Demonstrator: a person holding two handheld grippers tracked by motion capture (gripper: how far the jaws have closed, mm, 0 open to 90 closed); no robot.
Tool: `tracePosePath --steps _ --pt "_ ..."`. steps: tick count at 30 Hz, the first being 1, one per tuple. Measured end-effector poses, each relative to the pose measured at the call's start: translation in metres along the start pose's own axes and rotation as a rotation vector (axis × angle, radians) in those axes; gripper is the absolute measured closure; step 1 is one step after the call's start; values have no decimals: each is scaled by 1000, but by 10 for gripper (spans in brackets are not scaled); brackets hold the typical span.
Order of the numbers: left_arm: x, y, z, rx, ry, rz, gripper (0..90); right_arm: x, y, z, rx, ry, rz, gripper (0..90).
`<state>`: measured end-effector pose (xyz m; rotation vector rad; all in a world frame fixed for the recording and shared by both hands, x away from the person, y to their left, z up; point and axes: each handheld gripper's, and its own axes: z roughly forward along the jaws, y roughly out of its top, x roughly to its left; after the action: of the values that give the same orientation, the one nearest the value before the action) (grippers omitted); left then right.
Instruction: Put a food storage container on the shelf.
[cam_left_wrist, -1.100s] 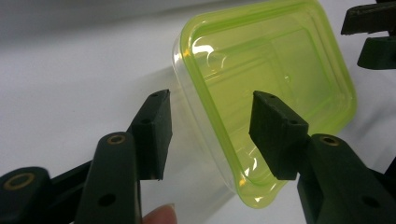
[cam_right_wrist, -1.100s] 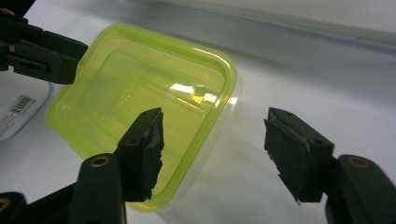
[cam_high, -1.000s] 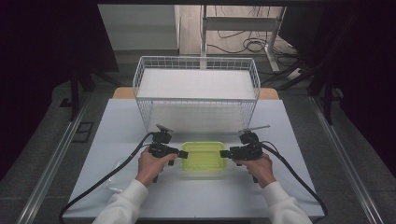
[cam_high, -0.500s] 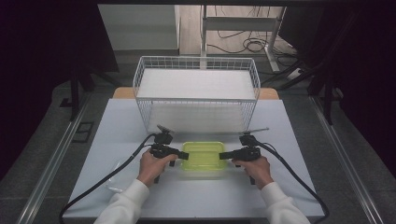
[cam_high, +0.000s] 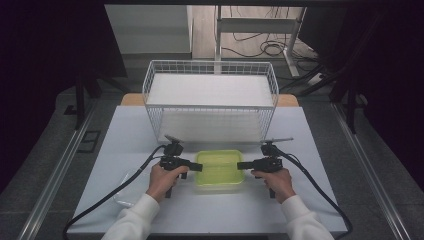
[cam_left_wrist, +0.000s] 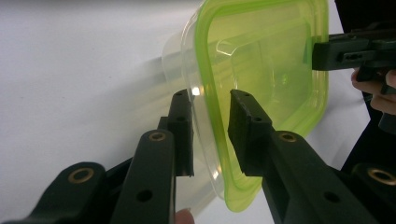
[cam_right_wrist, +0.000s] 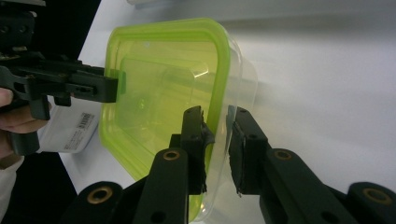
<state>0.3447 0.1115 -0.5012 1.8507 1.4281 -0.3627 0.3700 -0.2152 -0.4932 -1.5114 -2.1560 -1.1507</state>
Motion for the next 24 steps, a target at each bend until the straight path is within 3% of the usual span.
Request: tracePosePath --steps 8,13,18,24 --pt "-4 -3 -3 -30 -10 21 756 4 0 -9 -27 -6 -41 784" --pt "-6 -2 -9 -59 -37 20 766 9 -1 -15 -52 11 -61 784" --pt "-9 -3 -21 -86 -64 46 774 18 -1 -23 -81 32 -93 784" --pt "-16 -5 -34 -124 -64 74 776 28 0 -29 -107 35 -138 784"
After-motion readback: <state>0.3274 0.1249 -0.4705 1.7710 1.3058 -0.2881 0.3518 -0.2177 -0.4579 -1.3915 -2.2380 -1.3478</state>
